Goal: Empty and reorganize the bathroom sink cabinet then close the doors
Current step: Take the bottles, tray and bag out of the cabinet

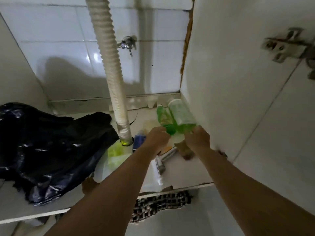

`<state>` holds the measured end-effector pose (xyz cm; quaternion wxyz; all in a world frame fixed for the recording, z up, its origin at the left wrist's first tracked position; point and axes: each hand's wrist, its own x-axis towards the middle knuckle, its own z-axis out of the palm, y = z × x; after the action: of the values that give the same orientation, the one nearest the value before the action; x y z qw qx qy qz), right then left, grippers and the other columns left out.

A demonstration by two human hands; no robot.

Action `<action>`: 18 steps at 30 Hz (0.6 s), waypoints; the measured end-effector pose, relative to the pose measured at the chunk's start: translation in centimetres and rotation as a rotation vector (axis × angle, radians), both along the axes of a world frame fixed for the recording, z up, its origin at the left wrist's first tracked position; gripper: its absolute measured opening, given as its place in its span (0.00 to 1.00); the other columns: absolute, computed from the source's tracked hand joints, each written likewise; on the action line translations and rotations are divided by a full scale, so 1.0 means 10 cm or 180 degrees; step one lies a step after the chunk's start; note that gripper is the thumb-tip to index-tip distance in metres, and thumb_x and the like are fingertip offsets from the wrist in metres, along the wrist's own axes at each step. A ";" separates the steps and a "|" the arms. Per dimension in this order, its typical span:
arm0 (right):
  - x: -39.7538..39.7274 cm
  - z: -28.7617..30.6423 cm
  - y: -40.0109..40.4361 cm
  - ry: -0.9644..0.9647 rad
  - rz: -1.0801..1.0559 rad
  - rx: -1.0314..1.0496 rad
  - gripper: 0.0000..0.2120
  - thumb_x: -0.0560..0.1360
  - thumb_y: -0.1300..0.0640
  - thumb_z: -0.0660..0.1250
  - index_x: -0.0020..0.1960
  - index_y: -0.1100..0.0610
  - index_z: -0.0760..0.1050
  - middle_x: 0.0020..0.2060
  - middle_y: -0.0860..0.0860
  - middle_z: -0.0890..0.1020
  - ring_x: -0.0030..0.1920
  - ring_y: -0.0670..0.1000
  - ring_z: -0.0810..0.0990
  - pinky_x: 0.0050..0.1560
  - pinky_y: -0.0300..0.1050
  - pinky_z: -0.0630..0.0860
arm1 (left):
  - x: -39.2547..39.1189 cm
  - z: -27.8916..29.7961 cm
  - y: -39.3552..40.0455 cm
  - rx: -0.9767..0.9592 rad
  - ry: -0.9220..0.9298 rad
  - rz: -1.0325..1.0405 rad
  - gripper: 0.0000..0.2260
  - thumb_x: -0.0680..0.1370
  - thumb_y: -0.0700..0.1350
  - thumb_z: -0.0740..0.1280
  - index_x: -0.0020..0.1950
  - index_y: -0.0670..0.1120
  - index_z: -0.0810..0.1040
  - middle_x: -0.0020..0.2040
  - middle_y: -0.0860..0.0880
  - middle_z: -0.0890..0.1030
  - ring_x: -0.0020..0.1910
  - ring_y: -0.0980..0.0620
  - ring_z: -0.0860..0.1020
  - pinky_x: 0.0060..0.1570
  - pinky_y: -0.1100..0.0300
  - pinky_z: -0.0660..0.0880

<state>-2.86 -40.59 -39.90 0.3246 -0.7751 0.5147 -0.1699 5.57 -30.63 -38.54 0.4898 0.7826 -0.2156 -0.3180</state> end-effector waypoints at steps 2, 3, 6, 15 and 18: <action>0.19 -0.11 -0.25 -0.0036 0.0053 -0.0208 0.19 0.75 0.55 0.63 0.62 0.64 0.70 0.57 0.61 0.77 0.56 0.61 0.77 0.47 0.44 0.73 | 0.17 -0.15 -0.25 -0.0396 0.0270 -0.0009 0.06 0.76 0.34 0.63 0.50 0.38 0.78 0.50 0.36 0.79 0.47 0.45 0.76 0.51 0.49 0.75; 0.30 -0.15 -0.37 0.0028 0.0138 -0.0308 0.20 0.75 0.54 0.63 0.63 0.64 0.69 0.58 0.60 0.76 0.57 0.61 0.77 0.50 0.47 0.75 | 0.24 -0.18 -0.36 -0.0505 0.0452 0.0030 0.05 0.77 0.34 0.63 0.45 0.41 0.77 0.48 0.39 0.79 0.46 0.46 0.76 0.49 0.52 0.75; 0.57 -0.30 -0.69 0.0247 0.0343 -0.0450 0.23 0.75 0.52 0.64 0.65 0.63 0.65 0.61 0.61 0.73 0.60 0.60 0.74 0.54 0.50 0.73 | 0.48 -0.29 -0.77 -0.0882 0.1041 0.0328 0.06 0.80 0.40 0.61 0.54 0.39 0.75 0.49 0.42 0.76 0.49 0.45 0.77 0.52 0.53 0.76; 1.00 -0.33 -1.07 0.1386 0.0645 -0.0764 0.22 0.76 0.44 0.61 0.61 0.59 0.70 0.57 0.56 0.77 0.56 0.56 0.77 0.60 0.52 0.73 | 0.94 -0.43 -1.49 -0.0917 0.1524 0.0211 0.26 0.80 0.53 0.61 0.75 0.44 0.61 0.68 0.39 0.70 0.65 0.41 0.72 0.66 0.49 0.70; 1.07 -0.30 -1.16 0.1653 0.0705 -0.0671 0.26 0.73 0.39 0.63 0.62 0.56 0.71 0.56 0.54 0.77 0.56 0.54 0.77 0.61 0.52 0.73 | 0.98 -0.44 -1.54 -0.0993 0.1698 0.0201 0.26 0.81 0.53 0.60 0.75 0.43 0.61 0.71 0.38 0.67 0.69 0.41 0.69 0.67 0.51 0.69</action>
<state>7.86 -52.22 -42.87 0.1164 -0.8735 0.4723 0.0178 15.37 -46.00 -42.89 0.6530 0.5933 -0.1012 -0.4598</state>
